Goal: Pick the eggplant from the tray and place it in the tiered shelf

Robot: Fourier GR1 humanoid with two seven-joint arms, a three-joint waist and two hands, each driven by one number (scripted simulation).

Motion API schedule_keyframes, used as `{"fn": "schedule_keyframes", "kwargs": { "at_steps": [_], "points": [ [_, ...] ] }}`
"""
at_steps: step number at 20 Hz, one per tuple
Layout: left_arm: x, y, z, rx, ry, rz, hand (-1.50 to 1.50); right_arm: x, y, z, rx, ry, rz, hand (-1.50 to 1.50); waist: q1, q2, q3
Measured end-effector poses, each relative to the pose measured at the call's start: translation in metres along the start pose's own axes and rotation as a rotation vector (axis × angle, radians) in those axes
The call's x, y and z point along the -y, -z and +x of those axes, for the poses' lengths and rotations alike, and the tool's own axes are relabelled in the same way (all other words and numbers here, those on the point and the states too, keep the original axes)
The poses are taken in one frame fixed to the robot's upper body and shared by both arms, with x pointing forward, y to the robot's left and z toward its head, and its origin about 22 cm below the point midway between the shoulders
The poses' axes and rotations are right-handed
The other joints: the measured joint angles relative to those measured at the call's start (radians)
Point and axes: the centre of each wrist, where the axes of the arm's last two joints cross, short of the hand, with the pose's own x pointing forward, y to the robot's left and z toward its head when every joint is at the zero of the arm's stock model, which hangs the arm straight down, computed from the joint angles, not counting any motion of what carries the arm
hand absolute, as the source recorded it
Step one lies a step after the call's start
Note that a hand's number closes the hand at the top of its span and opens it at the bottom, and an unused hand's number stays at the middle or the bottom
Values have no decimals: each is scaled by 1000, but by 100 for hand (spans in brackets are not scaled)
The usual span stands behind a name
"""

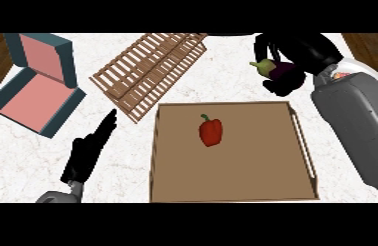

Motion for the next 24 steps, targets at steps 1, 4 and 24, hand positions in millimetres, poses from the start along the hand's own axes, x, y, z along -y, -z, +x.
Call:
{"fn": "schedule_keyframes", "kwargs": {
  "at_steps": [1, 4, 24],
  "points": [
    [0, -1, 0, 1, 3, 1, 0, 10, 1, -2, 14, 39, -36, 150, 1, 0, 0],
    [-6, 1, 5, 5, 7, 1, 0, 37, 8, -3, 48, 141, -121, 150, 0, -1, 0],
    [7, 16, 18, 31, 24, -37, 0, 92, 117, 90, 23, 197, -276, 150, 49, 17, -2]
  ]
}}
